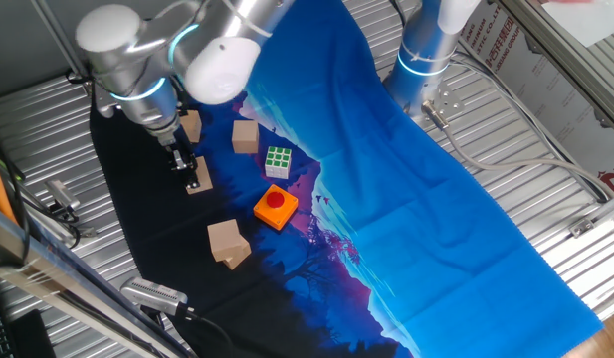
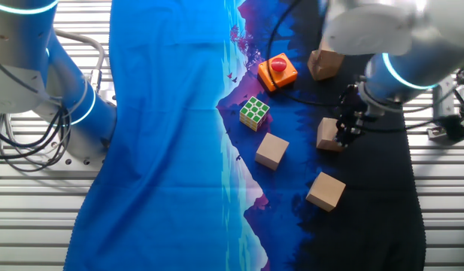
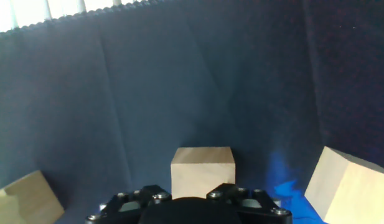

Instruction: Stack the blocks in a vertical line of five

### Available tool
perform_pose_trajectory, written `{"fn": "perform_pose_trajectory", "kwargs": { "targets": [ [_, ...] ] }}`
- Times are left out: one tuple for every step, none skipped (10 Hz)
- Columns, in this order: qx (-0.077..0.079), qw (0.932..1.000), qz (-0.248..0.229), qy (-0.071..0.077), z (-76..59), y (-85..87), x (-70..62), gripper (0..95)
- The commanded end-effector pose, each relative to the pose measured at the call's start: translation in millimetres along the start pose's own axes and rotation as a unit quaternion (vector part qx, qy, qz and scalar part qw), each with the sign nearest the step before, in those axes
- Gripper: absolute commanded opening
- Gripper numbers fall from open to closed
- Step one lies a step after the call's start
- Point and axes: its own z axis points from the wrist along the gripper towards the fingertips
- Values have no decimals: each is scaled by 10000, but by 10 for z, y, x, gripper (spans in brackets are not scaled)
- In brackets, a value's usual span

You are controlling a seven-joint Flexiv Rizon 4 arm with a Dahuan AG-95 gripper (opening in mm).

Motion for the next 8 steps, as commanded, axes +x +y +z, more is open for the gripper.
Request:
{"fn": "perform_pose_trajectory", "kwargs": {
  "targets": [
    [569,9978,-116,318,45,16,-17,0],
    [867,9945,-311,488,45,16,-17,0],
    [904,9935,-387,571,45,16,-17,0],
    [616,9967,-249,472,45,16,-17,0],
    [-62,9978,195,638,45,16,-17,0],
    [-161,9974,275,646,45,16,-17,0],
    [-136,9974,275,650,45,16,-17,0],
    [-53,9977,247,634,45,16,-17,0]
  ]
}}
